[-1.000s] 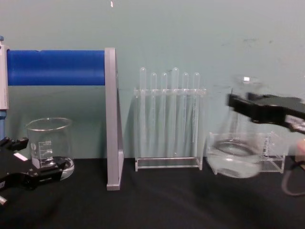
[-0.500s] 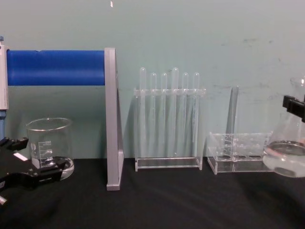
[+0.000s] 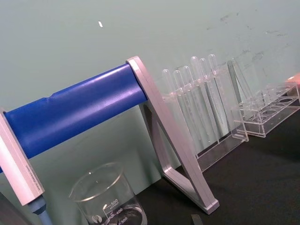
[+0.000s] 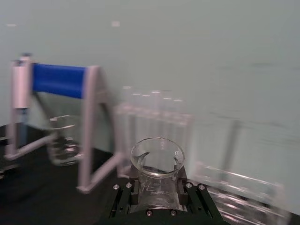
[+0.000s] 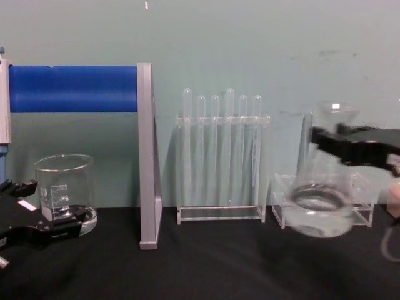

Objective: Grasp the erlenmeyer flask with one hand, shake it three times, then place it back.

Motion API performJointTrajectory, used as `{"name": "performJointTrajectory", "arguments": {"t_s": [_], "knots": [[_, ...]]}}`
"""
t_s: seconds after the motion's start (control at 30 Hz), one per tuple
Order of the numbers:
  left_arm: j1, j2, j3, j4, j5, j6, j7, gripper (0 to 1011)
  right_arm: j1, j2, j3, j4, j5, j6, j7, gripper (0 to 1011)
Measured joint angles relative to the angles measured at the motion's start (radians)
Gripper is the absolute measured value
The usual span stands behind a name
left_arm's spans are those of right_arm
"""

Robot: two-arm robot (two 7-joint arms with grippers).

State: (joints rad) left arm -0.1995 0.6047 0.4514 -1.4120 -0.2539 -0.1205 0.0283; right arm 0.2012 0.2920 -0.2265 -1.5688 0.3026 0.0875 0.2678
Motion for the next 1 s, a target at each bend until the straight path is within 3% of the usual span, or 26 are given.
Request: {"name": "performJointTrajectory", "arguments": {"t_s": [0.33, 0.57, 0.73, 1.0], "knots": [[0.000, 0.000, 0.000, 0.000, 0.000, 0.000, 0.000, 1001, 0.035, 0.003, -0.121, -0.001, 0.020, -0.006, 0.124, 449], [0.000, 0.000, 0.000, 0.000, 0.000, 0.000, 0.000, 1001, 0.049, 0.008, -0.159, 0.003, 0.035, -0.010, 0.140, 449], [0.000, 0.000, 0.000, 0.000, 0.000, 0.000, 0.000, 1001, 0.049, 0.011, -0.154, 0.003, 0.038, -0.012, 0.112, 449], [0.000, 0.000, 0.000, 0.000, 0.000, 0.000, 0.000, 1001, 0.015, 0.019, -0.076, -0.016, 0.028, -0.009, 0.001, 449]]}}
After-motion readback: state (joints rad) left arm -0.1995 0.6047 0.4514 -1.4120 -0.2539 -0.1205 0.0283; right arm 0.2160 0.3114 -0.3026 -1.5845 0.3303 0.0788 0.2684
